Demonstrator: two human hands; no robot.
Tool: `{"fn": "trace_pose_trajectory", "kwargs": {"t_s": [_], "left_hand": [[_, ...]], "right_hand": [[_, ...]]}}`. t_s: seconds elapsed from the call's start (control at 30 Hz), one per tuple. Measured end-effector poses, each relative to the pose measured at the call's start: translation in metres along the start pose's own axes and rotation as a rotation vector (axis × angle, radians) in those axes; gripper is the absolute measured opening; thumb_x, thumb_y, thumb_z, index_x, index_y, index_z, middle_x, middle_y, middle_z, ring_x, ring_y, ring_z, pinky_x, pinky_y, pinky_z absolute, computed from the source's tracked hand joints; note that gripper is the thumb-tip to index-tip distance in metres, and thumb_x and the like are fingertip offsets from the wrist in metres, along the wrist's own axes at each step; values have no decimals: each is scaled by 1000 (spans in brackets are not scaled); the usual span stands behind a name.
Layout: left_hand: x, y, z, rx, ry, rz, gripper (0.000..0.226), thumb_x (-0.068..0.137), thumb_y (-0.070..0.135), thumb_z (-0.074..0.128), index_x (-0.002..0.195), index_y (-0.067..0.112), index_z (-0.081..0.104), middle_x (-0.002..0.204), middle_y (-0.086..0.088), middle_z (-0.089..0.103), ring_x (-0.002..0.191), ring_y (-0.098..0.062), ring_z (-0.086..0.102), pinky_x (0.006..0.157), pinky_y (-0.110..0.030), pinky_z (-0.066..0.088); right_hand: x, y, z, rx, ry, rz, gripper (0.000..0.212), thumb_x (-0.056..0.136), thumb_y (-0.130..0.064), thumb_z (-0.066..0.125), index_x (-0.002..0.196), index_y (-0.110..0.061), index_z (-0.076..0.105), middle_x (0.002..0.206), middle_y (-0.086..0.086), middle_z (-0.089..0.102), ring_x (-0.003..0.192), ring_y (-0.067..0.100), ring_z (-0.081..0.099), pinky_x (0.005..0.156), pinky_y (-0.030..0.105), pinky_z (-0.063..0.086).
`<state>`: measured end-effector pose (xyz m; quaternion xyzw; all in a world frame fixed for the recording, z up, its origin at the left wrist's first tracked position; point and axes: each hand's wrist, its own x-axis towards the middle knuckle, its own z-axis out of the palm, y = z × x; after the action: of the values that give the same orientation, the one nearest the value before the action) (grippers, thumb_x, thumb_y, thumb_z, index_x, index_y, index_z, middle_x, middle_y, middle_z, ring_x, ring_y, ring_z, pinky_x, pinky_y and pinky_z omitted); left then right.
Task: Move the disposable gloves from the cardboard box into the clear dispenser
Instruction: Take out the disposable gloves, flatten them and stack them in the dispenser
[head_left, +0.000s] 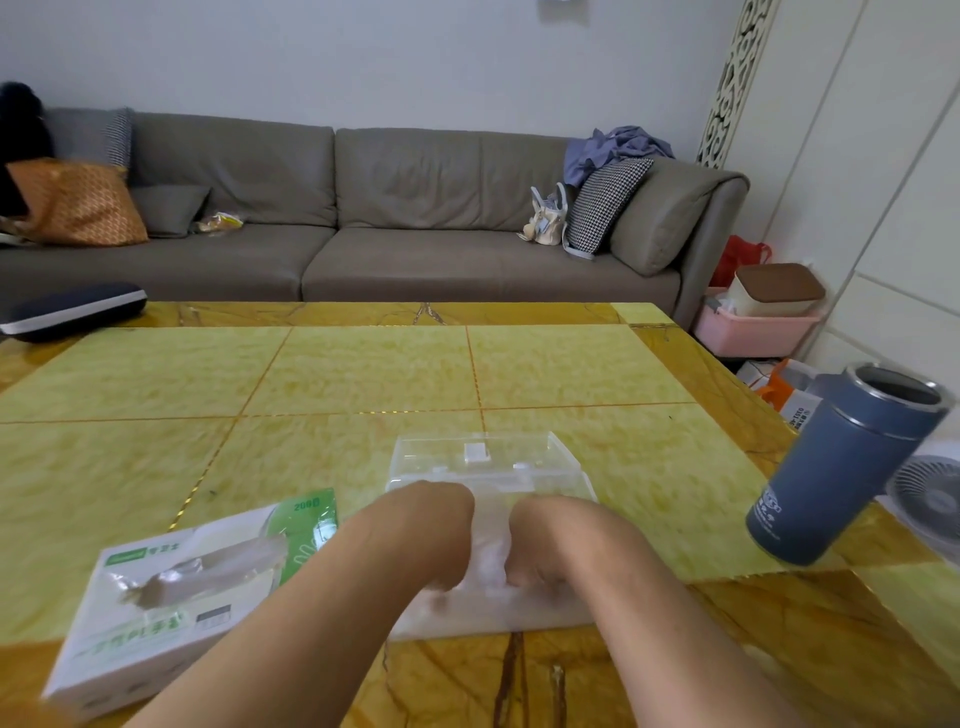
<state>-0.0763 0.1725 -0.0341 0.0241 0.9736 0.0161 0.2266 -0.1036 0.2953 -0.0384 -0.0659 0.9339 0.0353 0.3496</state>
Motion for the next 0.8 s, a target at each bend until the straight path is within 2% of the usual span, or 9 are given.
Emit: {"fn": "trace_pose_trajectory", "kwargs": {"t_s": [0.1, 0.2, 0.37, 0.43, 0.5, 0.57, 0.63, 0.7, 0.8], "left_hand": [[-2, 8, -6, 61, -52, -9, 54, 96, 2, 59, 148, 14, 48, 128, -5, 60, 111, -26, 63, 83, -30, 50], [1, 10, -6, 116, -140, 8, 59, 96, 0, 56, 152, 7, 39, 112, -8, 60, 97, -27, 61, 74, -31, 50], [-9, 0, -8, 61, -124, 63, 36, 95, 2, 50, 129, 11, 58, 109, -4, 65, 90, -24, 62, 71, -30, 48], [-24, 2, -11, 66, -52, 93, 32, 95, -2, 48, 122, 10, 60, 101, -3, 61, 87, -21, 57, 67, -27, 44], [-42, 1, -13, 12, 45, 133, 40, 94, -5, 45, 127, 13, 58, 115, -4, 63, 96, -22, 61, 69, -30, 49], [-59, -7, -14, -124, 142, 202, 57, 92, -7, 41, 140, 22, 53, 138, 1, 58, 118, -20, 61, 87, -31, 55], [-70, -19, -12, -281, 247, 256, 68, 91, -8, 39, 144, 33, 52, 144, 11, 54, 123, -9, 58, 96, -27, 53], [-76, -35, -6, -406, 349, 260, 59, 96, -3, 41, 135, 38, 60, 131, 18, 61, 114, 2, 58, 92, -18, 51], [-78, -76, 8, -505, 546, 131, 32, 101, 14, 50, 114, 37, 68, 106, 21, 66, 96, 4, 61, 81, -16, 53]], "right_hand": [[2, 1, -1, 34, 24, 1, 22, 96, -11, 58, 74, -9, 55, 76, 5, 48, 64, 22, 48, 64, 32, 42], [-3, 3, 2, 65, 56, 1, 16, 97, -14, 59, 82, -10, 57, 80, 6, 52, 76, 25, 55, 62, 32, 43], [-7, 5, 4, 87, 123, -1, 19, 99, -8, 53, 80, -11, 52, 78, 6, 49, 64, 19, 47, 56, 29, 38], [-14, 6, 6, 129, 229, -14, 18, 97, -6, 52, 80, -13, 50, 80, 4, 49, 66, 20, 49, 56, 29, 40], [-23, 7, 9, 142, 349, -38, 20, 96, -6, 51, 79, -16, 46, 81, 2, 47, 70, 22, 51, 58, 30, 42], [-29, 7, 11, 146, 434, -48, 12, 94, -3, 48, 92, -14, 53, 86, -1, 47, 71, 20, 56, 59, 29, 47], [-36, 7, 12, 178, 465, -35, 28, 95, -3, 44, 115, -17, 57, 98, -2, 50, 81, 19, 61, 74, 32, 58], [-41, 6, 14, 198, 505, -32, 26, 95, -5, 42, 109, -20, 58, 101, -2, 54, 83, 19, 62, 78, 33, 58], [-42, 2, 17, 176, 607, -22, 21, 93, -7, 44, 94, -22, 59, 89, -3, 58, 72, 17, 61, 63, 31, 53]]}}
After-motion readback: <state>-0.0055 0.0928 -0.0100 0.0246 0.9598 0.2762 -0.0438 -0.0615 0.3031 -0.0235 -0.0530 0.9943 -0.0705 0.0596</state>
